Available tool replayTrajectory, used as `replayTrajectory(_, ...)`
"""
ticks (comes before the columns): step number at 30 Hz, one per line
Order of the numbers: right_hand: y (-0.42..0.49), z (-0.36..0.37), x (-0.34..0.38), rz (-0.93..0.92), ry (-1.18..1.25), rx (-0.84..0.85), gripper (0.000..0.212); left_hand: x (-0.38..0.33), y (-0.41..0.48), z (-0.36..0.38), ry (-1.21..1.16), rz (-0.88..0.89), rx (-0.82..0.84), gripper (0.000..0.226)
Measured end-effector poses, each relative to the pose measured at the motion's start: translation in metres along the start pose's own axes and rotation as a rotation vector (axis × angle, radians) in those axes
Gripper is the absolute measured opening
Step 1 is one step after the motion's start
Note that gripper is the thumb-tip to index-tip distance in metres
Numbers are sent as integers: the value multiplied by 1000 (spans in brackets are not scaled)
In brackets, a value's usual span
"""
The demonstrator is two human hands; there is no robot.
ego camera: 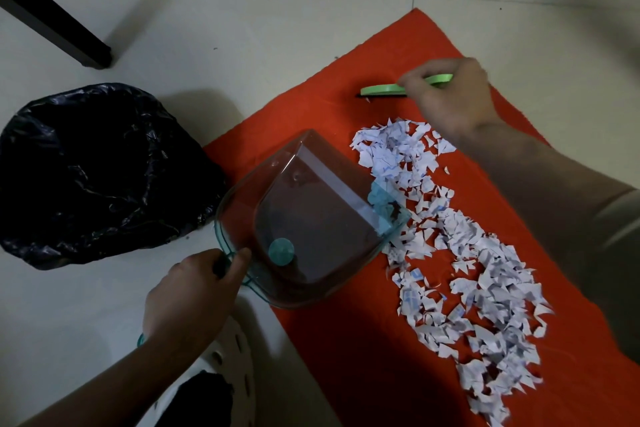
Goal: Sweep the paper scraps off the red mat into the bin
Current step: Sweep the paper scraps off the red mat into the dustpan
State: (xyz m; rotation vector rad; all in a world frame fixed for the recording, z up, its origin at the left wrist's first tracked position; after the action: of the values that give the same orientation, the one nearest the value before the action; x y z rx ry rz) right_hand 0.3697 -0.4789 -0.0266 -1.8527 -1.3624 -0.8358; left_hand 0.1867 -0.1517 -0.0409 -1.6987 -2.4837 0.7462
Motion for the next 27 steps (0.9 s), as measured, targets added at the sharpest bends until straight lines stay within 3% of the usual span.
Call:
replayTrajectory(6, -16, 6, -4, 10, -91, 222, 11, 1, -4, 1, 2, 8, 9, 54)
replayTrajectory(14, -28, -9, 3, -17, 44, 102, 12, 3, -11, 2, 2, 7, 17, 51)
replayTrajectory(23, -49, 15, -4, 12, -62, 291, 10, 7, -23, 2, 43, -9, 5, 54)
replayTrajectory(27, -57, -9, -5, 24, -77, 269, 10, 8, -24, 1, 38, 1, -6, 53)
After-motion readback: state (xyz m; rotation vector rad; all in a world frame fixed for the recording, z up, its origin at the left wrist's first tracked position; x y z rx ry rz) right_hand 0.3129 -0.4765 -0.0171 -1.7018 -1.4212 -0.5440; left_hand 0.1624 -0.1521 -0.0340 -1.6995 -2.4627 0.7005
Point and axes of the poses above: each hand's wrist, its own y-axis towards the middle knuckle, its own z-axis out of the palm, x = y × z, the point moved 6 cm from there along y, towards the middle knuckle, and after that the axes turned 1 degree about y, right-handed, at the moved point
